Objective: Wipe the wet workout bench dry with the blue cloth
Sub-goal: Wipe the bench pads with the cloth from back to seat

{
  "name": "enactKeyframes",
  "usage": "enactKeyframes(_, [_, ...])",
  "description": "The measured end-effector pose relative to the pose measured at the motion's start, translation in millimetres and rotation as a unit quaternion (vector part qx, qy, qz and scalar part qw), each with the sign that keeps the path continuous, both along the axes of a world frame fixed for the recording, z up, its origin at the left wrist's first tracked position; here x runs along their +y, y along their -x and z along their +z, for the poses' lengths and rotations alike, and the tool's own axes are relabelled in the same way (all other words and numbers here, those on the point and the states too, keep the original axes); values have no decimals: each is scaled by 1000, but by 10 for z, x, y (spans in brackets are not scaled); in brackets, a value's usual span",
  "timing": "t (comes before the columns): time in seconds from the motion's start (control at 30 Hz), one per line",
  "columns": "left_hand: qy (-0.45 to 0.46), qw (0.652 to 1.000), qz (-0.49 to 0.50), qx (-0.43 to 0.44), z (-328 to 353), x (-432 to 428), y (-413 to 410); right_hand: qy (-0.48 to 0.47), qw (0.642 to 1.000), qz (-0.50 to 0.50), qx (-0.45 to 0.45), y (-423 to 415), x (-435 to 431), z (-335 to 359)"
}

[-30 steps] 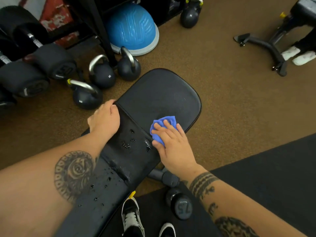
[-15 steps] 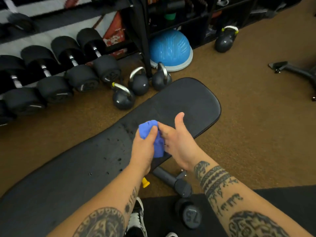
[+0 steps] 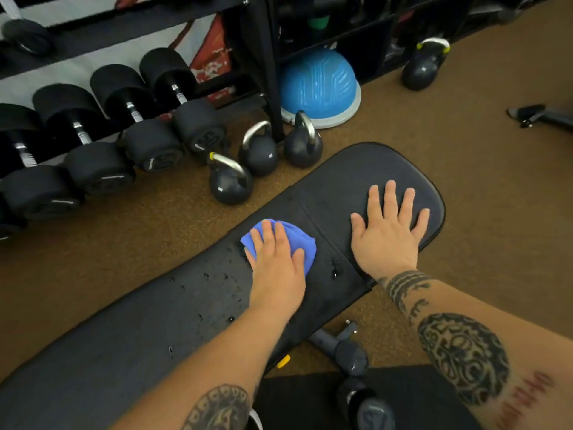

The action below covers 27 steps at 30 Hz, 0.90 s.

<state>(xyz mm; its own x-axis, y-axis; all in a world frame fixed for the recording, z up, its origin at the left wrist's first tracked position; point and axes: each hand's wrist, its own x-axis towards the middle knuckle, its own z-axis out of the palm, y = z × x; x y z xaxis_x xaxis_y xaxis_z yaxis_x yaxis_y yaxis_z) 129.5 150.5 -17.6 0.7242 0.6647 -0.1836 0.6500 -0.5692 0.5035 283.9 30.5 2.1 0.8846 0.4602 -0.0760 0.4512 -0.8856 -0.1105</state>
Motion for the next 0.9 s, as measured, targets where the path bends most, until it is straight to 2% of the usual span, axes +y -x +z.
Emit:
enactKeyframes(0.1, [-62,998,-27,8,-130,55,-56,10,1000,-21,-16,-6,38,-35])
enactKeyframes(0.3, [-95,995,-14,-19,-78,553,-621,12,999,-38,-35,4,69,-60])
enactKeyframes(0.43, [-49,997,-4,-53,-6,795,-850,9,998,-42,-46,9,82,-77])
enactKeyframes(0.6, [102,991,80,23,34,1174,-1136,-3,997,-49,-56,8,72,-94])
enactKeyframes(0.67, [173,981,90,-1,40,1265,-1157,-11,997,-47,-61,10,67,-104])
enactKeyframes(0.77, [157,987,32,-20,46,1201,-986,-22,997,-46,-65,24,50,-105])
enactKeyframes(0.9, [129,991,21,-36,70,1224,-743,-20,997,-46,-63,26,67,-72])
